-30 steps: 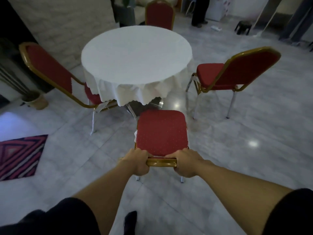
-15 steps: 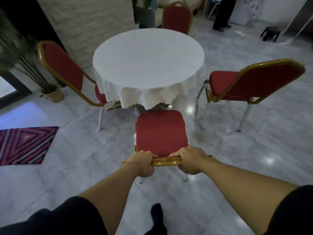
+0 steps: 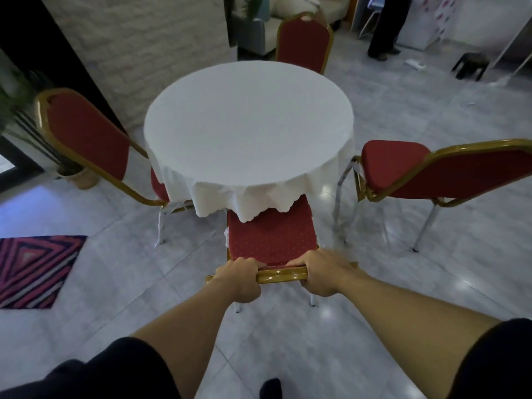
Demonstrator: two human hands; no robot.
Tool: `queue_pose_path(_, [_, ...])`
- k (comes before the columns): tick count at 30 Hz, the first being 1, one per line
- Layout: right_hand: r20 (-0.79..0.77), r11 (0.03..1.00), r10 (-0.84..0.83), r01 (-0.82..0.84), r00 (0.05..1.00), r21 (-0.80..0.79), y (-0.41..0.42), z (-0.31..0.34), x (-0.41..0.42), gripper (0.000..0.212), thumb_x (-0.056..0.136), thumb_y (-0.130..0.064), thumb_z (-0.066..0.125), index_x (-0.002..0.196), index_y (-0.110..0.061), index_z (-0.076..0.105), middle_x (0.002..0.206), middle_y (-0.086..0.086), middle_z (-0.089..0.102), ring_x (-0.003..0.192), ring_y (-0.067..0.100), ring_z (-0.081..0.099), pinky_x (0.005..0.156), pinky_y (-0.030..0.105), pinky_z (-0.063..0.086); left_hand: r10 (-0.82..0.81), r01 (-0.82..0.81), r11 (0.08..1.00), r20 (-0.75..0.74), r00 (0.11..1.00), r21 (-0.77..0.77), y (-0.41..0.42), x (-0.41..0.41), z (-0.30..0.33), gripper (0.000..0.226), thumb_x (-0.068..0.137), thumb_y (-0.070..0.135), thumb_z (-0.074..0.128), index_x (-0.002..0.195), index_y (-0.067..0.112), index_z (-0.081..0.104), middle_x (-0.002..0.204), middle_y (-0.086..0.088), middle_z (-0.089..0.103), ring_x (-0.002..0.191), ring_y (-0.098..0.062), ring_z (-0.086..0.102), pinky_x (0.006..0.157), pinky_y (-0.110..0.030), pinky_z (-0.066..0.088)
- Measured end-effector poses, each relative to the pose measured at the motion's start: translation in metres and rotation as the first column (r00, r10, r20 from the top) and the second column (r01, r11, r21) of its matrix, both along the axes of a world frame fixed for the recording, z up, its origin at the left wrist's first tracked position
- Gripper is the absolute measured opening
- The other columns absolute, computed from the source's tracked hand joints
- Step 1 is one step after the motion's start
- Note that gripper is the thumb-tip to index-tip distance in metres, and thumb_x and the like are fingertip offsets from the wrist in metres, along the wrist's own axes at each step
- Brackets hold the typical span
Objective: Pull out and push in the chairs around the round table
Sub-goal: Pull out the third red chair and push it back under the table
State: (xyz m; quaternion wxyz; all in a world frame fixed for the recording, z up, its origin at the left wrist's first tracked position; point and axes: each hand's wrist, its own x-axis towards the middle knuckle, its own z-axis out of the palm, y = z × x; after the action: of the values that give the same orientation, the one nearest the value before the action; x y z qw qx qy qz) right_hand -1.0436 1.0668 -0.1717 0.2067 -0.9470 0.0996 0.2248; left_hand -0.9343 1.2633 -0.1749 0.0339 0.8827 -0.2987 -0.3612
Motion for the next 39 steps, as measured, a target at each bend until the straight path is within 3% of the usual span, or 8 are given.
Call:
queue_pose_path(7, [-0.050,0.997,0.061,-0.064,0.997,-0.052,-0.051,-0.007,0.024,0.047,0.088,-0.037,0.054,0.128,-0.058,0.066,0.103,-0.010,0.077,0.090,0.022,0.069,0.078,0.037,0.054,-0.016,0.016,1.000,-0.038,0.999,-0.011,-0.043,0.010,-0.001,0.066,0.075,0.017,0.049,0.132,0.047,0.064,0.101,0.003,0.065,0.094,-0.027,0.064,0.090,-0.048,0.057])
queue_pose_path(13, [-0.034,0.998,0.051,-0.052,0.998,-0.038,-0.076,-0.010,0.027,0.037,0.092,-0.042,0.057,0.123,-0.058,0.066,0.093,-0.012,0.073,0.081,0.019,0.066,0.065,0.030,0.040,0.047,-0.046,0.999,-0.045,0.998,0.025,-0.063,0.008,0.000,0.048,0.083,0.018,0.056,0.129,0.027,0.062,0.116,-0.007,0.064,0.102,-0.028,0.062,0.098,-0.048,0.056])
queue_pose_path(16, [-0.035,0.997,0.069,-0.070,0.997,-0.030,-0.080,-0.007,0.029,0.037,0.092,-0.040,0.057,0.122,-0.059,0.066,0.091,-0.012,0.071,0.081,0.021,0.067,0.056,0.028,0.033,0.064,-0.063,0.997,-0.035,0.997,0.049,-0.067,0.010,-0.001,0.066,0.070,0.027,0.049,0.135,0.033,0.060,0.114,-0.004,0.063,0.103,-0.029,0.063,0.096,-0.049,0.057])
queue_pose_path(22, [-0.046,0.992,0.104,-0.100,0.993,0.083,-0.086,0.010,0.025,0.015,0.084,-0.041,0.074,0.099,-0.043,0.074,0.091,-0.010,0.074,0.088,0.020,0.069,0.065,0.031,0.045,0.017,-0.011,0.996,-0.063,0.998,0.092,-0.074,0.007,0.010,0.054,0.078,0.036,0.063,0.132,0.041,0.062,0.114,0.003,0.066,0.105,-0.025,0.064,0.096,-0.043,0.054])
queue_pose_path(24, [-0.031,0.992,0.063,-0.059,0.998,0.110,-0.094,0.017,0.022,0.048,0.077,-0.057,0.080,0.122,-0.040,0.075,0.116,-0.009,0.077,0.107,0.022,0.070,0.083,0.035,0.054,-0.009,0.014,0.996,-0.060,0.998,0.083,-0.080,0.007,0.016,0.055,0.076,0.056,0.071,0.127,0.037,0.064,0.115,0.004,0.068,0.104,-0.022,0.064,0.097,-0.043,0.054])
queue_pose_path(28, [-0.008,0.998,0.033,-0.032,0.999,0.054,-0.131,0.037,0.006,0.107,0.066,-0.084,0.077,0.157,-0.035,0.051,0.155,-0.007,0.060,0.139,0.020,0.057,0.104,0.039,0.049,-0.047,0.047,0.999,-0.014,0.999,0.022,-0.111,-0.002,0.036,0.113,0.052,0.105,0.055,0.143,0.039,0.055,0.134,0.008,0.066,0.122,-0.023,0.063,0.106,-0.046,0.051])
queue_pose_path(32, [0.043,0.998,-0.022,0.020,0.999,0.054,-0.183,0.069,-0.013,0.113,0.071,-0.085,0.076,0.163,-0.029,0.042,0.166,0.001,0.048,0.151,0.027,0.047,0.115,0.044,0.042,-0.064,0.066,0.997,0.099,0.993,-0.025,-0.162,-0.013,0.069,0.122,0.063,0.106,0.038,0.163,0.035,0.035,0.162,-0.002,0.050,0.144,-0.029,0.050,0.116,-0.050,0.041])
queue_pose_path(39, [0.167,0.985,-0.162,0.170,0.973,-0.032,-0.290,0.110,-0.068,0.123,0.062,-0.096,0.068,0.163,-0.031,0.041,0.156,-0.001,0.059,0.140,0.028,0.057,0.108,0.047,0.050,-0.156,0.191,0.969,0.214,0.964,-0.155,-0.279,-0.042,0.116,0.095,0.086,0.085,0.046,0.162,0.028,0.037,0.159,-0.007,0.052,0.143,-0.032,0.050,0.115,-0.043,0.040])
